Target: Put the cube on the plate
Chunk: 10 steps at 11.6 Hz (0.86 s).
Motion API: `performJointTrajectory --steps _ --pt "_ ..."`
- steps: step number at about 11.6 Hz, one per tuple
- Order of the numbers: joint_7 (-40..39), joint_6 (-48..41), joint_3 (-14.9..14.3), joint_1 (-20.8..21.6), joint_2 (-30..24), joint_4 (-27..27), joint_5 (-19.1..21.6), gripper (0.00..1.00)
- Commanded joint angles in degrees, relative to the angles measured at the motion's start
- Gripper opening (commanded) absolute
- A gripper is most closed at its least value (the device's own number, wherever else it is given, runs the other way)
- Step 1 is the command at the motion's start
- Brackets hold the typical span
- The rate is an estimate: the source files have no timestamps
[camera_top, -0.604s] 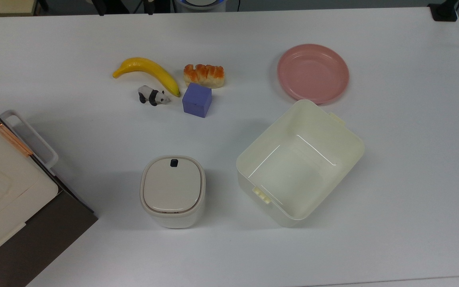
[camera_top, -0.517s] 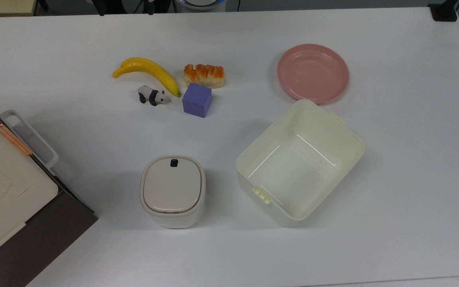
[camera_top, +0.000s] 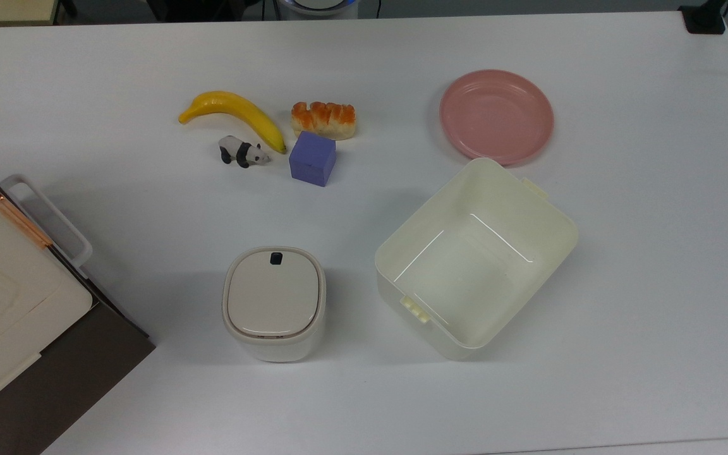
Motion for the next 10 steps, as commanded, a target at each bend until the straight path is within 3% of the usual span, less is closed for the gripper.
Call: performJointTrajectory --steps 1,4,10 --pt "-1.1 -2.0 0.2 -0.1 -0.9 0.3 -0.1 1.00" --pt "-1.1 -10.4 -0.7 -0.4 -0.8 3.5 -0.2 1.00" --pt "-1.0 -8.8 -0.2 0.0 -0.8 2.7 -1.0 1.00"
